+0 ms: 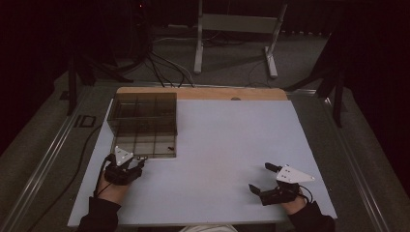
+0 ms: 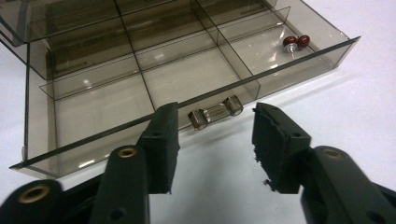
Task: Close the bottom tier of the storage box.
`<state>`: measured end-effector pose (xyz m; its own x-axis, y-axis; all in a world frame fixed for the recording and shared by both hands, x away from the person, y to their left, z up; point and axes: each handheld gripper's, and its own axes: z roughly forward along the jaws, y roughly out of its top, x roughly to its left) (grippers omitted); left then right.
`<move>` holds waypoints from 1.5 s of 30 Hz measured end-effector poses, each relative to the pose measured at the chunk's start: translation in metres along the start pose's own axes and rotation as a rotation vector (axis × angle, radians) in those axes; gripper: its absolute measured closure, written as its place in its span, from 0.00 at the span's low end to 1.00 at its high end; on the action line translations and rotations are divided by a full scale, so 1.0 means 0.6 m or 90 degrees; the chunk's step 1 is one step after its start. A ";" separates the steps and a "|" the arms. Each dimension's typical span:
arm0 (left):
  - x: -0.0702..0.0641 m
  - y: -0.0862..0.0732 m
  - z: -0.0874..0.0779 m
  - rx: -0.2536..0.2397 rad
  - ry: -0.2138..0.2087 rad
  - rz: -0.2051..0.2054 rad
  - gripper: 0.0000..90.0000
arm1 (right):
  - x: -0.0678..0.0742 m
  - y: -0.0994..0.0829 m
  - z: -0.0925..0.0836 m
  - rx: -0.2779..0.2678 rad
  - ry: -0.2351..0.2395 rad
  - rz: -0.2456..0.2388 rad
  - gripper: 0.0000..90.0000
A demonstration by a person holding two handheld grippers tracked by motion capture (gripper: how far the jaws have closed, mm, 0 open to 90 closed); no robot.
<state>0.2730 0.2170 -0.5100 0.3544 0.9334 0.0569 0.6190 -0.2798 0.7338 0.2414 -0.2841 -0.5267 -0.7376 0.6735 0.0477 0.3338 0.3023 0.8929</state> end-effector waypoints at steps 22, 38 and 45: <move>-0.003 0.002 0.001 0.014 -0.030 0.039 1.00 | 0.000 0.001 0.000 0.000 0.000 -0.002 0.00; 0.012 0.003 0.000 0.002 0.001 0.024 1.00 | 0.001 0.000 0.001 0.004 -0.001 -0.005 0.00; 0.032 -0.003 0.003 0.005 0.020 0.010 1.00 | 0.000 0.000 0.000 0.001 -0.001 -0.002 0.00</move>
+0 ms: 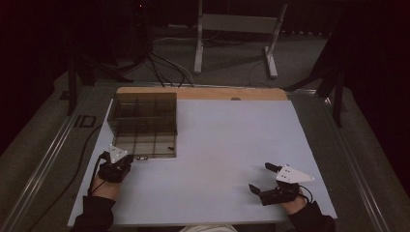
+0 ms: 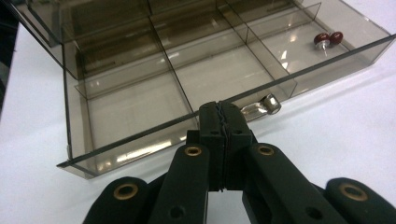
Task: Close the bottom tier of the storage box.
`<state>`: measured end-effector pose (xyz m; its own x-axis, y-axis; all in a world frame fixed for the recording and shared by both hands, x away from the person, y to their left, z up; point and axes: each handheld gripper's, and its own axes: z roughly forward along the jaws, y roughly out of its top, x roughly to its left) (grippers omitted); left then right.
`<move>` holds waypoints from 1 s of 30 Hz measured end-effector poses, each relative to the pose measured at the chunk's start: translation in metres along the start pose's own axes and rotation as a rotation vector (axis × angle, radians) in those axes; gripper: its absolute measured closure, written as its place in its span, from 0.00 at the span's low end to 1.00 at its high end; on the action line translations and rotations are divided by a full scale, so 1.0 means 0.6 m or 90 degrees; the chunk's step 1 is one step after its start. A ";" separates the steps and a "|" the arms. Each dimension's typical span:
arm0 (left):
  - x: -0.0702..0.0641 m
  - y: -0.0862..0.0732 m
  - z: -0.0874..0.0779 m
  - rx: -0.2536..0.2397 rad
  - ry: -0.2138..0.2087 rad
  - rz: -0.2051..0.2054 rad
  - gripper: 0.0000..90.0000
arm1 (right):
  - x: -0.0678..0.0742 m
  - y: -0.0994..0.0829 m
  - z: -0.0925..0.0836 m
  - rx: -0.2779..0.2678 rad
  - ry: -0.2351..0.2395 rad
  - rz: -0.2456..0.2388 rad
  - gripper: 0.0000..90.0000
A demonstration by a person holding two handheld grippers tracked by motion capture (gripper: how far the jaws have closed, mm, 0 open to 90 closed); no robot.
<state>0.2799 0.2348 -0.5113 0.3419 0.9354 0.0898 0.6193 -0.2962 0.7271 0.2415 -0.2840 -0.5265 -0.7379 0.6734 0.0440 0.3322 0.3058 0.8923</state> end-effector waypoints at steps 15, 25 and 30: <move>-0.004 -0.003 0.024 0.020 -0.014 0.013 1.00 | 0.001 0.000 0.000 0.001 -0.002 -0.002 0.00; -0.007 -0.003 0.028 0.024 -0.013 0.021 1.00 | 0.000 0.000 0.000 -0.002 -0.002 0.001 0.00; -0.007 -0.001 0.029 0.025 -0.014 0.022 1.00 | 0.000 0.001 -0.001 -0.002 -0.002 0.000 0.00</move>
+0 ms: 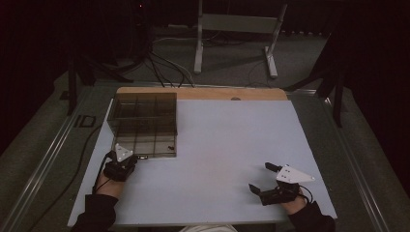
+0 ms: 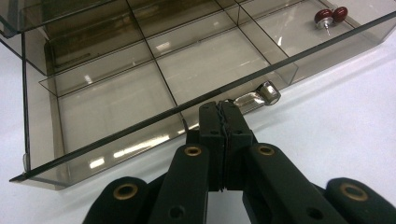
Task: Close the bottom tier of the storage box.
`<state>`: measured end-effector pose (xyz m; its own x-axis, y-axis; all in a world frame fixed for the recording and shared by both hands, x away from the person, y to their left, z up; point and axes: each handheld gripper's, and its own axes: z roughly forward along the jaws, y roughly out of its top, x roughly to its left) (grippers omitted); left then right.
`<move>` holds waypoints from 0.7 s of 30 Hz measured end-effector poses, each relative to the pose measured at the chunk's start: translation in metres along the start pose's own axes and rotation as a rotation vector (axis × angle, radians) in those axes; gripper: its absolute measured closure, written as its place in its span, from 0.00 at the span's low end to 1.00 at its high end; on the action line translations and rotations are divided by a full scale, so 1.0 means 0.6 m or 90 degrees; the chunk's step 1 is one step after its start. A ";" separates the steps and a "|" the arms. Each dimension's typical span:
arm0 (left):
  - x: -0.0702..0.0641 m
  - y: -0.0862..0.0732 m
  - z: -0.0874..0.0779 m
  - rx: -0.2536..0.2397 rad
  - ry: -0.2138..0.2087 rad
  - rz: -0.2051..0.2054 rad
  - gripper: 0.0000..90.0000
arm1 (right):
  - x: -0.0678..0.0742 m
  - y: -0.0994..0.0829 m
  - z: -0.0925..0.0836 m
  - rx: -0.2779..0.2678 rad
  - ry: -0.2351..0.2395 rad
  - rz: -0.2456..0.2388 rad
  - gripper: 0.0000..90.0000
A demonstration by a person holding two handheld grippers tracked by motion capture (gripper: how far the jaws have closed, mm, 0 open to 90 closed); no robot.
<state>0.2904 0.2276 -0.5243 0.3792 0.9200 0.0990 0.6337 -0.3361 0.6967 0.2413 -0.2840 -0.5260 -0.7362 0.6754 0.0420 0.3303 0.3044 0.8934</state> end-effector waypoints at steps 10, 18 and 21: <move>0.001 0.005 0.007 0.000 -0.004 0.000 1.00 | 0.000 -0.001 0.001 0.003 0.000 -0.002 0.00; 0.003 0.007 0.011 0.001 0.003 0.004 1.00 | -0.001 -0.001 -0.001 0.000 0.001 0.001 0.00; 0.004 0.008 0.012 -0.001 0.003 0.003 1.00 | 0.000 -0.002 0.000 0.004 0.000 -0.002 0.00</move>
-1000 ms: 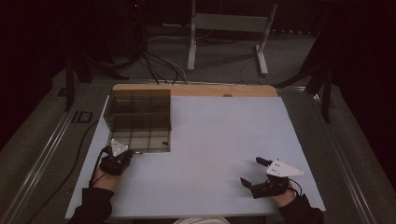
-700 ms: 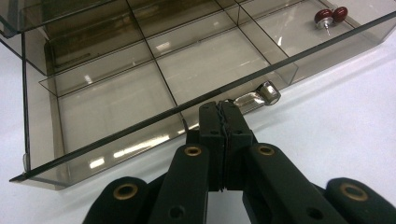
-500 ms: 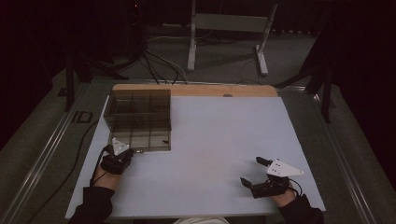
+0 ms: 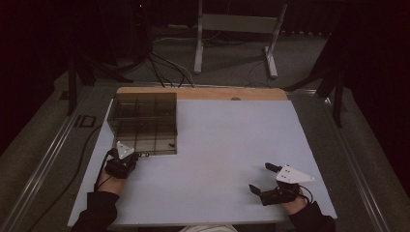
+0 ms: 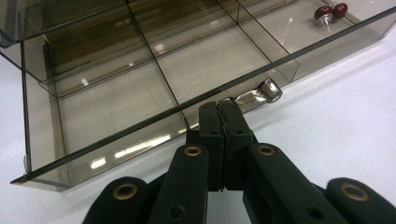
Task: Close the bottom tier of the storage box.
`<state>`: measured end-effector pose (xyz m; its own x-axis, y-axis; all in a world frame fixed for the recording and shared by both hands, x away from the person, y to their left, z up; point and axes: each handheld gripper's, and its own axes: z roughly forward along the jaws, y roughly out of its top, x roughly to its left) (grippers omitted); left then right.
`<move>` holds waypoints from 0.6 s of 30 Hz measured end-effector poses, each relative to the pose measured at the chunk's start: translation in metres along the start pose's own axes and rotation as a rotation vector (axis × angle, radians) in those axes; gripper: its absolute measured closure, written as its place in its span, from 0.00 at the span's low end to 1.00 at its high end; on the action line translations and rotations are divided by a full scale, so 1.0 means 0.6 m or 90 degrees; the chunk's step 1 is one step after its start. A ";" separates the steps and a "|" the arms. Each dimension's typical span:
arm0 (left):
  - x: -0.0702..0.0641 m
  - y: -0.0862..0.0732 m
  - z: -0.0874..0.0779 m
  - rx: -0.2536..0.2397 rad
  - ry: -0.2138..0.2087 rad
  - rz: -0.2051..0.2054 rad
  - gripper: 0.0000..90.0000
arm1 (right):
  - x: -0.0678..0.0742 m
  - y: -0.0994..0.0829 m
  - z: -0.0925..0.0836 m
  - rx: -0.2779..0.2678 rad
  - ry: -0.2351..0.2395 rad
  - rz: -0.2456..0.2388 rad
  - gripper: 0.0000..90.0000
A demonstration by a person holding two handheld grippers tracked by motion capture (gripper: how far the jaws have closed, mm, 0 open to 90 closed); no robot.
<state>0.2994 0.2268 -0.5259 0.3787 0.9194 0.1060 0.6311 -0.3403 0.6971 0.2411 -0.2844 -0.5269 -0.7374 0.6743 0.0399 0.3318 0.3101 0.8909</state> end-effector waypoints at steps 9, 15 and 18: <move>0.006 0.001 0.002 0.000 0.001 -0.006 1.00 | -0.001 0.001 -0.001 -0.006 -0.001 0.004 0.00; 0.006 0.005 0.004 -0.002 0.001 -0.003 1.00 | -0.001 0.002 -0.001 -0.005 -0.001 0.001 0.00; 0.007 0.005 0.005 -0.004 0.001 -0.006 1.00 | 0.000 0.001 -0.001 -0.001 -0.002 0.001 0.00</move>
<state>0.3054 0.2292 -0.5255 0.3721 0.9228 0.1002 0.6299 -0.3303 0.7029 0.2408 -0.2848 -0.5261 -0.7351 0.6768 0.0396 0.3314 0.3079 0.8918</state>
